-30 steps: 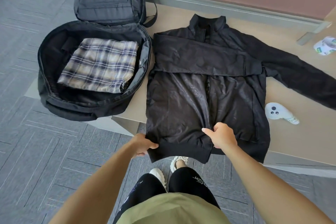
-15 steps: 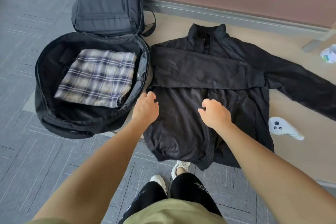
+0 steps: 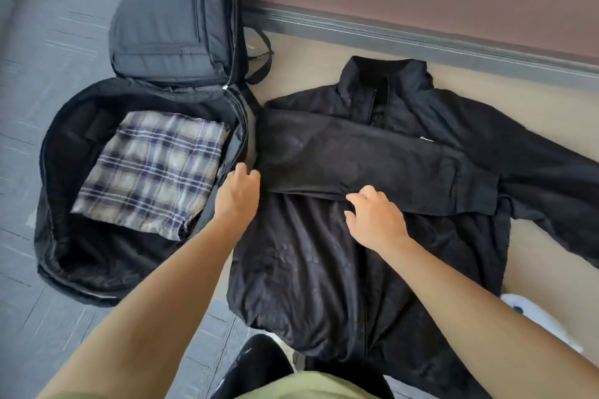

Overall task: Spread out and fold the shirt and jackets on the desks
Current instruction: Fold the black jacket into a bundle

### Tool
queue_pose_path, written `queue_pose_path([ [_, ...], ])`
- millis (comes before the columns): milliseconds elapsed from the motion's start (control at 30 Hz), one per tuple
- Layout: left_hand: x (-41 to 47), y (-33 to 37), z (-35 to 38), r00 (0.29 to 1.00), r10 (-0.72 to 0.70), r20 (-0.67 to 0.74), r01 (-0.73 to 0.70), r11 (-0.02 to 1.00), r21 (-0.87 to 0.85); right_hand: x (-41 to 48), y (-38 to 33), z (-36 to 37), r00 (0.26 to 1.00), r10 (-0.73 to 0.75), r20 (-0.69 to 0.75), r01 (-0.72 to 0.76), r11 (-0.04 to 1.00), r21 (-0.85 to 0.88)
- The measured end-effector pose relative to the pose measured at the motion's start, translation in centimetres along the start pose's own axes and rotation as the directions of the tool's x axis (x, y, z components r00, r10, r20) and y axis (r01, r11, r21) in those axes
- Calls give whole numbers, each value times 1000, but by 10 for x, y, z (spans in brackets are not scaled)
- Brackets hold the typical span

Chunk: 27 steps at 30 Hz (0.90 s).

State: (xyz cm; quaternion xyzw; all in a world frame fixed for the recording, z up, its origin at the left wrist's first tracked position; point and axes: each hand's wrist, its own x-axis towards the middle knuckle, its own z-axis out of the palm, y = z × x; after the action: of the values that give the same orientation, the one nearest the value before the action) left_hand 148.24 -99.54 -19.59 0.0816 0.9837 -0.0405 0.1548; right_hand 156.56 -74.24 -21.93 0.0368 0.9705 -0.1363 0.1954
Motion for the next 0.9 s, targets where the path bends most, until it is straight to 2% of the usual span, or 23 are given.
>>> queue_pose_path([
  [100, -4, 1, 1, 995, -20, 99, 15, 998, 53, 2, 3, -3, 1000, 1, 10, -1, 1000, 13],
  [200, -1, 14, -10, 983, -95, 155, 89, 995, 46, 8, 9, -9, 992, -1, -129, 13, 996, 92],
  [267, 6, 33, -19, 988, -105, 113, 109, 994, -31, 16, 19, -11, 959, -19, -282, 54, 992, 117],
  [333, 16, 52, -20, 998, -63, 18, 65, 989, -130, 26, 29, -9, 939, -30, -343, 61, 995, 80],
  [433, 36, 71, -4, 999, -37, 28, 42, 982, -184, 34, 44, 1, 975, -27, -221, 23, 1000, -21],
  [533, 51, 63, 30, 986, -12, 168, 14, 1000, -12, 30, 56, 15, 998, 11, -59, -16, 996, -82],
  [600, 57, 53, 41, 977, 2, 214, -16, 998, 60, 23, 58, 19, 998, 48, -28, -50, 997, -64],
  [700, 67, 45, 29, 971, -81, 226, 92, 995, -38, 21, 58, 19, 997, 77, -8, -77, 996, -45],
  [767, 69, 42, 17, 966, -79, 246, 104, 991, -90, 22, 56, 12, 995, 95, 39, -93, 995, -38],
  [800, 67, 41, 17, 974, -47, 220, 76, 989, -128, 21, 54, 7, 992, 108, 63, -106, 994, -30],
  [900, 43, 52, 12, 994, 109, 26, -98, 963, -252, 8, 53, -8, 979, 192, 69, -194, 981, 30],
])
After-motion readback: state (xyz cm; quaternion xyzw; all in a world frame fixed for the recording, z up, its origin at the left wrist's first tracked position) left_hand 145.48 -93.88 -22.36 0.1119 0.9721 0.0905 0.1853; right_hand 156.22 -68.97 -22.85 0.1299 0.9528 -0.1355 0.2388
